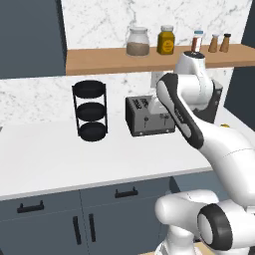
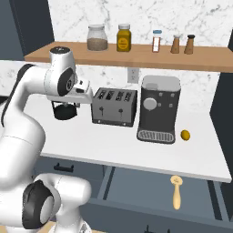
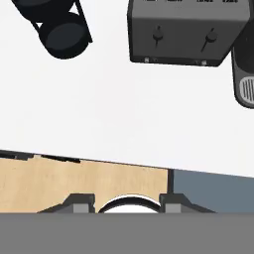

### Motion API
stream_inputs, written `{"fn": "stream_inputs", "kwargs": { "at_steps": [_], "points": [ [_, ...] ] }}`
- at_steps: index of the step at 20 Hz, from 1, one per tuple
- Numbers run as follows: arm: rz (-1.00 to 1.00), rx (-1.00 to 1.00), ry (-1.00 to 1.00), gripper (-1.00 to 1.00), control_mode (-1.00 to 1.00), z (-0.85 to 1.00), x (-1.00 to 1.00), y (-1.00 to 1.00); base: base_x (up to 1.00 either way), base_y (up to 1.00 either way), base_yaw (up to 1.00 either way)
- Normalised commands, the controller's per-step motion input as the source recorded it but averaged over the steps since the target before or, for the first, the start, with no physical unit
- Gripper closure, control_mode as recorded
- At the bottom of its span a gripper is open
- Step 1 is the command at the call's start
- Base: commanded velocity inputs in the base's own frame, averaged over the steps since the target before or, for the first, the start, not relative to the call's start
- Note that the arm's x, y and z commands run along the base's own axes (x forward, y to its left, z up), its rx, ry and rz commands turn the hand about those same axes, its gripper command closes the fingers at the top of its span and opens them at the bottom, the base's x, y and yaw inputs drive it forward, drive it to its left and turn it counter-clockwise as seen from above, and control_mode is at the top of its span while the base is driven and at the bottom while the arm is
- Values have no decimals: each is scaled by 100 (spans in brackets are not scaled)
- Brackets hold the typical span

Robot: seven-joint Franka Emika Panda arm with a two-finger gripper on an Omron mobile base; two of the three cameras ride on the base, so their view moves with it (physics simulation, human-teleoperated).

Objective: Pick the pizza cutter from the drawer and place it on the counter.

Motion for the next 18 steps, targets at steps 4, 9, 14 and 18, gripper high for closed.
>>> {"fn": "stream_inputs", "kwargs": {
  "at_steps": [4,9,14,18],
  "points": [
    [0,0,-7,-100,-100,0,-41,0,0,0,0],
    [0,7,-18,-100,-100,-3,-100,0,0,0,0],
    [0,-1,0,-100,-100,-24,-62,0,0,0,0],
    [-1,-5,2,-100,-100,-36,-2,0,0,0,0]
  ]
}}
